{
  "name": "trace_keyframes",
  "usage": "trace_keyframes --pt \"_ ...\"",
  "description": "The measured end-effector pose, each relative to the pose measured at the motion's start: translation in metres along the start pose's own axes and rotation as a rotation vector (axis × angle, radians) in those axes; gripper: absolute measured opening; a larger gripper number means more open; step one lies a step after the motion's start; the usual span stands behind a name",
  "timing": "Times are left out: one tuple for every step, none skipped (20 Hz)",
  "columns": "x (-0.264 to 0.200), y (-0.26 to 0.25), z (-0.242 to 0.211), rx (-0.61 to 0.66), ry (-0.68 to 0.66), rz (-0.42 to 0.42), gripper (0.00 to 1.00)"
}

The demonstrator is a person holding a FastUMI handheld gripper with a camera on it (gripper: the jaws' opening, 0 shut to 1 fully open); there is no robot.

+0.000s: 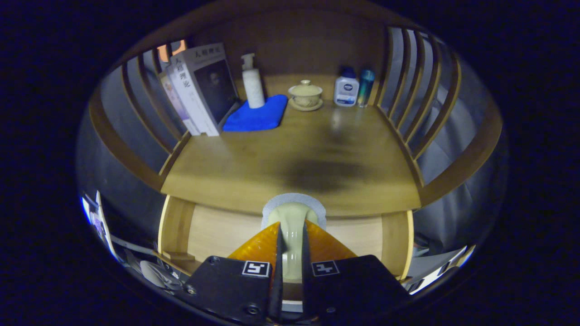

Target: Pull open the drawer, take out the items inside it, and place them on the countertop above the cabinet.

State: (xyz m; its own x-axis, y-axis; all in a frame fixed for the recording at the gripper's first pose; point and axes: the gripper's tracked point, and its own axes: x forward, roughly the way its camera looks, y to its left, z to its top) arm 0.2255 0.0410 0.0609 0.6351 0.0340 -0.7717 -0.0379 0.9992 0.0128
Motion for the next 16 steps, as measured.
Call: trace_keyframes --pt "0.002 0.000 0.006 0.021 0.004 0.005 0.20" --pt "0.007 0.000 0.013 0.043 0.009 0.007 0.20" --pt "0.012 0.001 0.021 0.060 0.012 0.009 0.20" --pt "0.014 0.001 0.029 0.069 0.008 0.011 0.20" --pt "0.020 0.003 0.041 0.069 0.002 0.010 0.20" --pt "0.024 0.004 0.049 0.071 -0.007 0.003 0.20" --pt "0.027 0.005 0.058 0.071 -0.009 -0.007 0.20" --pt "0.031 0.007 0.066 0.074 -0.011 -0.013 0.20" --pt "0.034 0.011 0.072 0.076 -0.011 -0.014 0.20" --pt "0.038 0.016 0.079 0.073 -0.012 -0.012 0.20" --pt "0.043 0.019 0.084 0.063 -0.015 -0.020 0.21" --pt "0.048 0.018 0.090 0.052 -0.020 -0.033 0.21" --pt "0.053 0.019 0.094 0.044 -0.022 -0.047 0.21" --pt "0.059 0.019 0.095 0.043 -0.018 -0.052 0.22" --pt "0.061 0.021 0.097 0.049 -0.011 -0.050 0.22" --pt "0.070 0.021 0.095 0.058 -0.009 -0.048 0.22"
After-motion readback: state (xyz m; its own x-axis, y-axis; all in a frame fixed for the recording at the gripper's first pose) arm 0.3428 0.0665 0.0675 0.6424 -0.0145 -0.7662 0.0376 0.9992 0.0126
